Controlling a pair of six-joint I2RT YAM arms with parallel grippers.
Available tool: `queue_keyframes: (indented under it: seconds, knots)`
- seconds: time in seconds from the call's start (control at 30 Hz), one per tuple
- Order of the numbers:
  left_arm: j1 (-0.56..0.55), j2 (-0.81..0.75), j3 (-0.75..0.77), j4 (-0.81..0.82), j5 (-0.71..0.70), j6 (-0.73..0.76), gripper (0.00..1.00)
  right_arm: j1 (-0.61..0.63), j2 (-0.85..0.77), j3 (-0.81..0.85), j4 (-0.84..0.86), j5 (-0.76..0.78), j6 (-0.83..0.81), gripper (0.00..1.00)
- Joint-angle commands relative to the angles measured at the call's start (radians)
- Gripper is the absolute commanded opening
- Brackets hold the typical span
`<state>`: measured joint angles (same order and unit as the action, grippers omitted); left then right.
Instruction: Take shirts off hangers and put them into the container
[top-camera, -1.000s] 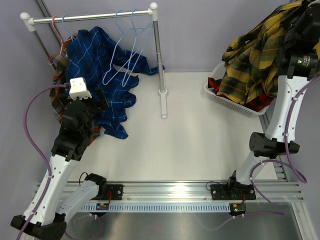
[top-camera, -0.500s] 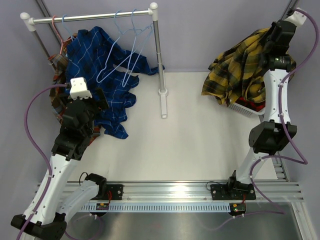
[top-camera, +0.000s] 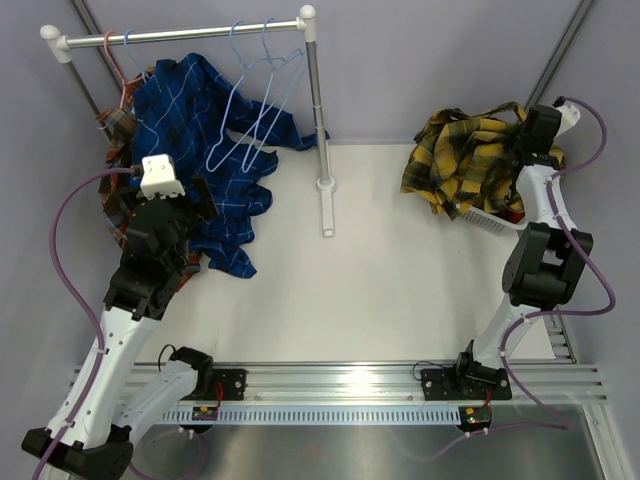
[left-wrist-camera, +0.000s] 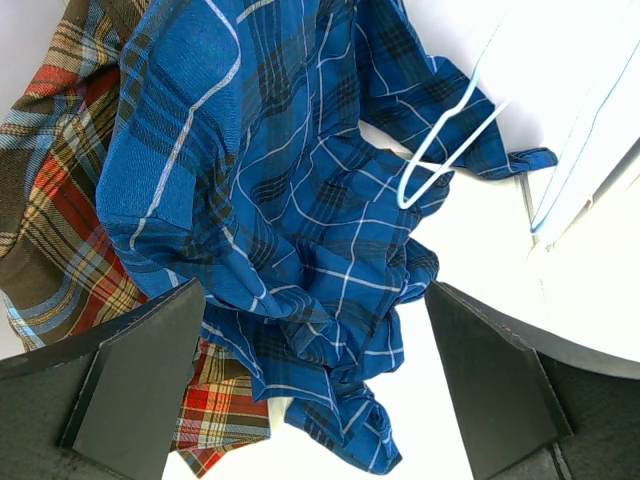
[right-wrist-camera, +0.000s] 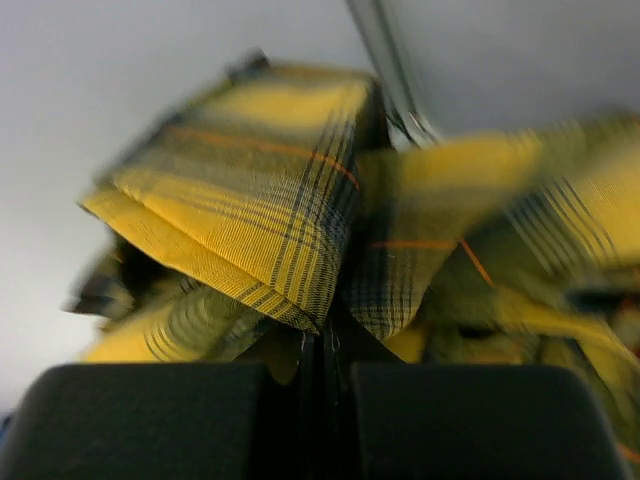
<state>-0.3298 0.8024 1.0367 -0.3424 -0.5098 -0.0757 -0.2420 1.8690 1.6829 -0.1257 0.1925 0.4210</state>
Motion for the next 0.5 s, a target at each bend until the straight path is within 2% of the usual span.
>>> queue_keyframes:
  seconds: [0.0,0.2,0.47]
  knots:
    - [0.006,-0.002,-0.007,0.059,0.004,-0.001,0.99,-0.026,-0.068,-0.13,0.0,0.021,0.13,0.0]
    - [0.006,-0.002,-0.006,0.057,0.007,-0.002,0.99,-0.046,-0.082,-0.242,-0.129,-0.036,0.245,0.0]
    - [0.006,-0.003,-0.006,0.057,0.004,-0.003,0.99,-0.043,0.108,-0.204,-0.324,-0.172,0.321,0.0]
